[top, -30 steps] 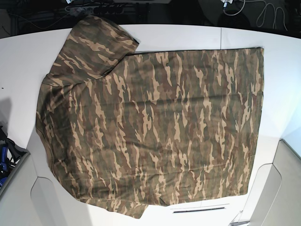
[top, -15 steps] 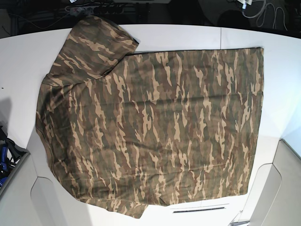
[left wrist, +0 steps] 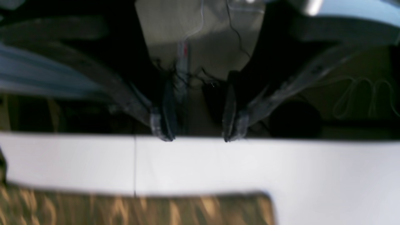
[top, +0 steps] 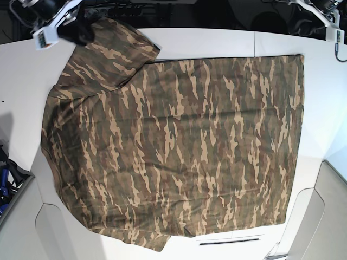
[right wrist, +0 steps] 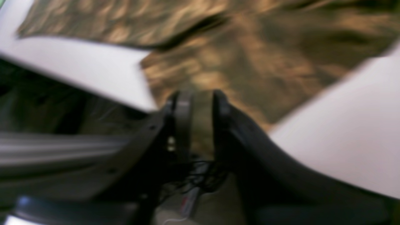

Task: Fold the T-shirt properly
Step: 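Move both grippers down to the shirt's shoulder corners and grasp them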

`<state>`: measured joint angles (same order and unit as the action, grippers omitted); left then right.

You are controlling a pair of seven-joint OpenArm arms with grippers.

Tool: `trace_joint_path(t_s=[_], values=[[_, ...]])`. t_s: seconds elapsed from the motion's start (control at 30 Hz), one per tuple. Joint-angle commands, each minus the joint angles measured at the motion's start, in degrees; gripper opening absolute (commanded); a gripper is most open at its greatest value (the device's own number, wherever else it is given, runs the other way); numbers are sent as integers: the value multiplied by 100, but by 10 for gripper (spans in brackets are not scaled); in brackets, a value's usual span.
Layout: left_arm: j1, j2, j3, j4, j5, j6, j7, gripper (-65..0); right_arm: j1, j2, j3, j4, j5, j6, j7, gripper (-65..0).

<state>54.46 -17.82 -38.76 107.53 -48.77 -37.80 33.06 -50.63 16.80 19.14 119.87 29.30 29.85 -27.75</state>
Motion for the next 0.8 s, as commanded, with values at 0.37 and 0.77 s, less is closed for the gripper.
trace_joint_path(t_s=[0.37,0.77], values=[[-413,-175,-205,61,-72,-55,-70,-273,726,33,671,-857,221,-909,-262,-320],[-999,-640,-203,-542,-70,262,-87,-198,1408,-168,542,-2225,1318,-42,-981,-320]])
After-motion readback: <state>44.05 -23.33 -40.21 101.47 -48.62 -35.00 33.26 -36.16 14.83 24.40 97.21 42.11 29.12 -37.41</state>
